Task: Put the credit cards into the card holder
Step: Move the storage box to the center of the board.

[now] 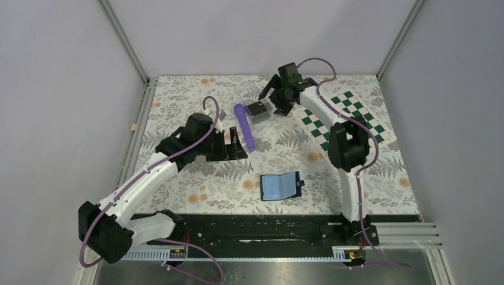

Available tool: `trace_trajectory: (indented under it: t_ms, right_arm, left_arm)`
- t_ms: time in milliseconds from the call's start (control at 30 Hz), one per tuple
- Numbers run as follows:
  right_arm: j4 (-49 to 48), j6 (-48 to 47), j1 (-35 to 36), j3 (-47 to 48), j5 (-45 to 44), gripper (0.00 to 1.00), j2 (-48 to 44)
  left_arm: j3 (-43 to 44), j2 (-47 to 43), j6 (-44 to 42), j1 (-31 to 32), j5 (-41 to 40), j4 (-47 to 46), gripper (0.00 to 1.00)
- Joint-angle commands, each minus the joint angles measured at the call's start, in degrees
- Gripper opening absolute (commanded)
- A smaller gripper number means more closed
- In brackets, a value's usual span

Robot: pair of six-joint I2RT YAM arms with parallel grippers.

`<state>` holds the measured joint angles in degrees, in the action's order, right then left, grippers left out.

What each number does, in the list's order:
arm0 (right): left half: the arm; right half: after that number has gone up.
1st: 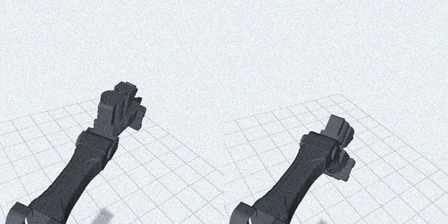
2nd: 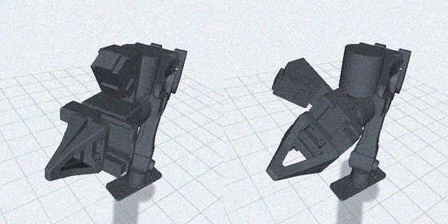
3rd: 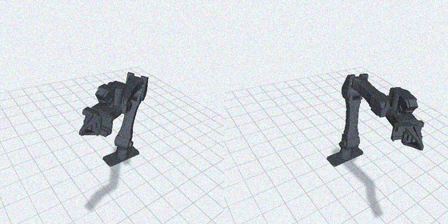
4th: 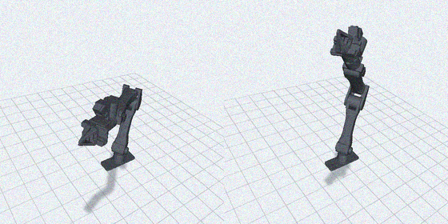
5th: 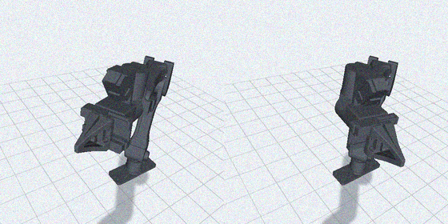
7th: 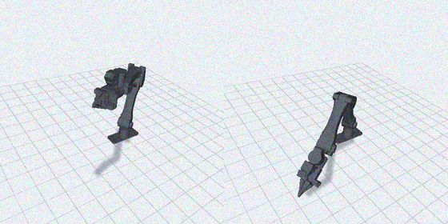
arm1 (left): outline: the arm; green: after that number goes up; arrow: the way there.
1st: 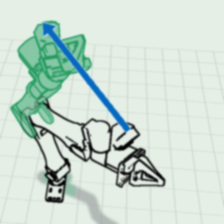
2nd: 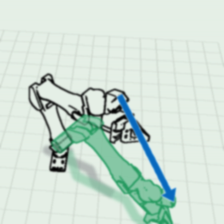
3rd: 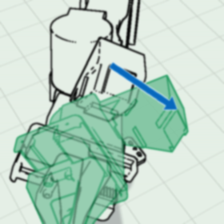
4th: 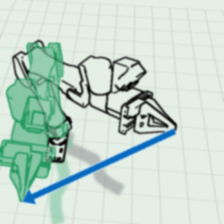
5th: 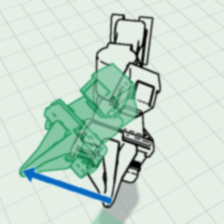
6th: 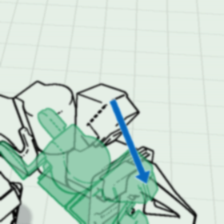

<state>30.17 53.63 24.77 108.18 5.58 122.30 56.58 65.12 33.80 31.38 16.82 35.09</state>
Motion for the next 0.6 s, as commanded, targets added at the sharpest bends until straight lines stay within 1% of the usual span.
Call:
trace_trajectory:
  t_ms: [0, 167, 200, 267, 400, 467, 500, 533, 567]
  right_arm:
    - [8.87, 7.87, -1.49, 12.77, 5.07, 0.92, 8.59]
    - [19.30, 8.46, -1.70, 29.58, 5.59, 0.85, 19.68]
    - [21.15, 8.43, -1.85, 32.10, 6.28, 0.82, 21.42]
    - [24.04, 7.68, -2.23, 35.49, 6.81, 0.79, 23.82]
    - [24.84, 5.44, -3.03, 33.65, 7.58, 0.71, 23.48]
    - [25.85, 3.26, -3.15, 33.27, 7.73, 0.65, 23.38]
    - [26.49, 2.03, -3.20, 33.25, 7.76, 0.64, 23.42]
    - [26.98, 0.69, -3.20, 33.09, 8.49, 0.61, 23.56]
    - [26.90, -0.52, -3.24, 33.10, 9.34, 0.55, 23.78]
  left_arm:
    - [-1.86, -1.07, -1.81, -1.01, 3.53, -3.38, 0.93]
    - [-3.71, -1.79, -1.90, -1.47, 5.47, -4.73, 0.92]
    - [-3.89, -1.93, -1.96, -1.56, 5.72, -4.89, 0.92]
    - [-4.15, -2.27, -2.22, -1.62, 6.07, -4.95, 0.92]
    - [-4.75, -3.01, -2.67, -1.98, 6.42, -5.34, 0.92]
    - [-4.89, -3.15, -2.90, -2.14, 6.76, -5.53, 0.92]
    - [-4.90, -3.14, -2.99, -2.23, 6.93, -5.56, 0.92]
    - [-4.90, -3.14, -3.03, -2.32, 7.06, -5.58, 0.92]
    - [-4.90, -3.16, -3.05, -2.37, 7.08, -5.64, 0.92]
